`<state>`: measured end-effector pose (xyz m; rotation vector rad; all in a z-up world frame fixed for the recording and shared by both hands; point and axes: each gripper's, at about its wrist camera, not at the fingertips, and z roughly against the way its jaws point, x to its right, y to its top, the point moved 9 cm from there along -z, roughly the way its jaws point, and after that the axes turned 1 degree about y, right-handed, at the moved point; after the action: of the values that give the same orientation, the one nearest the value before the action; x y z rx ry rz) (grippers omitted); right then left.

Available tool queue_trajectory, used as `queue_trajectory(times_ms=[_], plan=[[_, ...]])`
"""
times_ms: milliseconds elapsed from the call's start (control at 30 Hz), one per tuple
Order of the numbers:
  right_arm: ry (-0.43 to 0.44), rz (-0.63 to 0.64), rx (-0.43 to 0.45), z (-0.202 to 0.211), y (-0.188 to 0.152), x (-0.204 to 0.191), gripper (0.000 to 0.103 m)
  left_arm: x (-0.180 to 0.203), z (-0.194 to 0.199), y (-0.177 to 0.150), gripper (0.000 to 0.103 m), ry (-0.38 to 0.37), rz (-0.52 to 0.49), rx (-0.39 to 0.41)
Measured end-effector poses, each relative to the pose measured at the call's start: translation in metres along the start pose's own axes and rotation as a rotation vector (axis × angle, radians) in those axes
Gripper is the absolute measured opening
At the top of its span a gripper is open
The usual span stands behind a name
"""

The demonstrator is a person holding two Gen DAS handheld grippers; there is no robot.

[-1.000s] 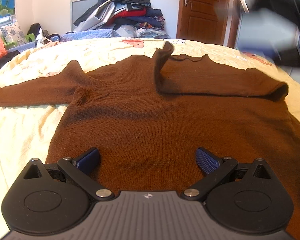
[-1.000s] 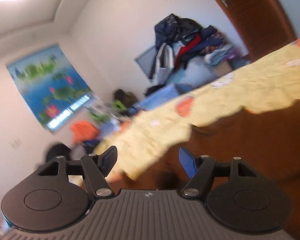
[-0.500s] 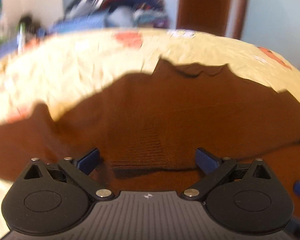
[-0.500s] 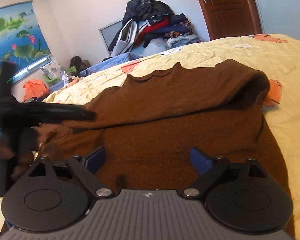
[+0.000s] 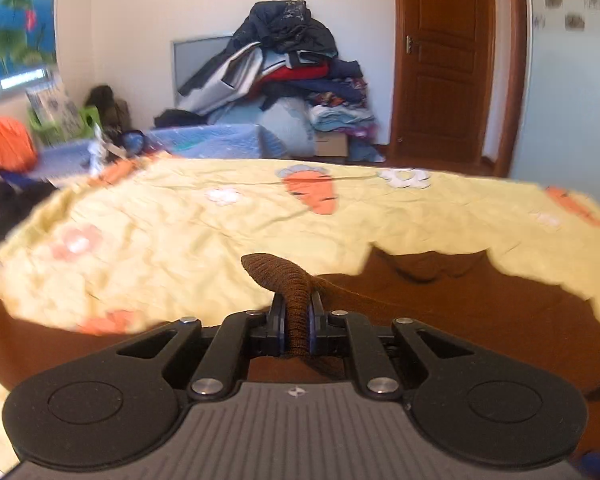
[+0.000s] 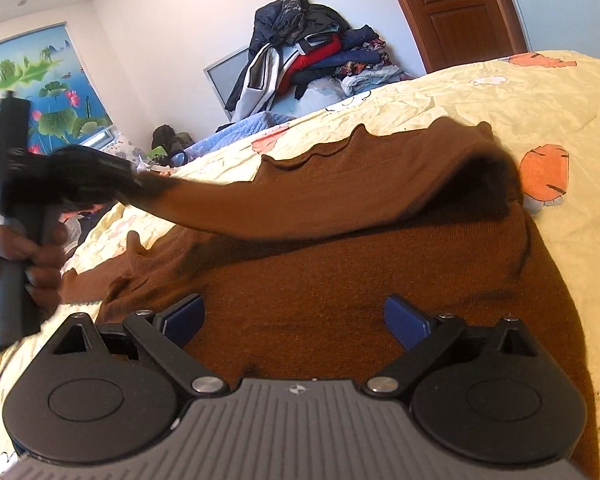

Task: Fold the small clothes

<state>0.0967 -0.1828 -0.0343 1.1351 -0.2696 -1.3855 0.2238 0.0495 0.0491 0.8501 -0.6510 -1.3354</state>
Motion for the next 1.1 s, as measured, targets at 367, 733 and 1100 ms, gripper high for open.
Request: queue_trajectory(times_ms=[367,733,1100], plan=[[0.014,0.001,-0.008,0.002,0.000,-0.001,0.102,-0.047,-0.017,-0.056,0.010,0.109,0.003,-0.131],[0.014,0.003,-0.012,0.005,0.002,0.000,0.102,-0.064,0.007,-0.056,0.063,0.146,-0.019,-0.130],[-0.278,0.158,-0.066,-0.086,0.113,0.058,0.101,0.022,-0.034,-0.081,0.089,-0.098,-0.091,-0.175]])
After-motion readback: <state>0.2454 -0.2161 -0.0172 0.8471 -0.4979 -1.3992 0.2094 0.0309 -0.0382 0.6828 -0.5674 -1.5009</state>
